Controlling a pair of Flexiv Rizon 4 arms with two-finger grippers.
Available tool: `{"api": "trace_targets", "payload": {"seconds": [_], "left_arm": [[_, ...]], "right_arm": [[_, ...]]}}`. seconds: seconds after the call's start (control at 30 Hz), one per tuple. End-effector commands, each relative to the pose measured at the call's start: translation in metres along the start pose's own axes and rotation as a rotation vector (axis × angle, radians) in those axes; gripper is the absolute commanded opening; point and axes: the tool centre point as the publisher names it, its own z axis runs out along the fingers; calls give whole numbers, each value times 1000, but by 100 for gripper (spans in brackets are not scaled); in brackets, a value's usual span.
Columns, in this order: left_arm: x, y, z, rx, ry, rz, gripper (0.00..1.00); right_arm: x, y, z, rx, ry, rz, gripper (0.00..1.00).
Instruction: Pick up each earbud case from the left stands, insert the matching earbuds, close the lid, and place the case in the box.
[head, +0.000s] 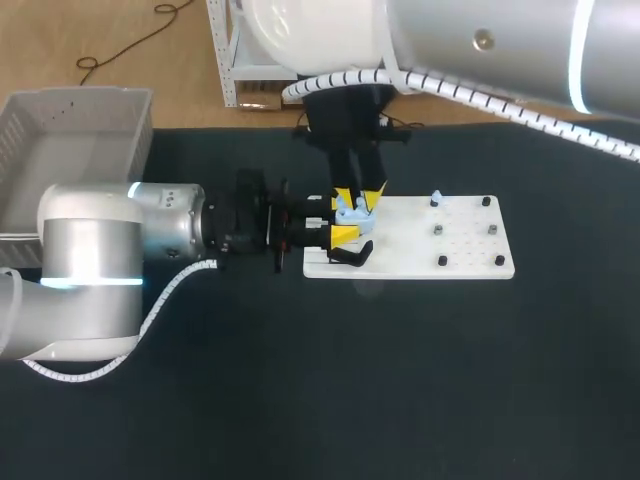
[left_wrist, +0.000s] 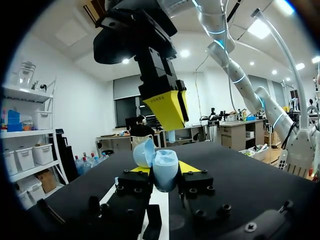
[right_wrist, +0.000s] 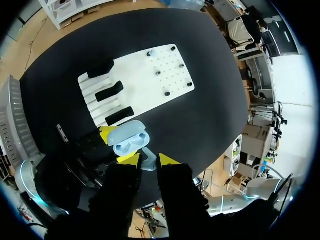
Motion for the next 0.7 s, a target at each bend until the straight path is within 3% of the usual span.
{"api": "trace_targets", "payload": {"seconds": [0.03, 0.7], "left_arm": [[6, -1, 1, -5, -13, 2, 0], [6, -1, 1, -5, -13, 2, 0]], "right_arm": [[-2, 5, 1, 20, 2, 2, 0], [-9, 6, 6, 49, -4, 6, 0]]}}
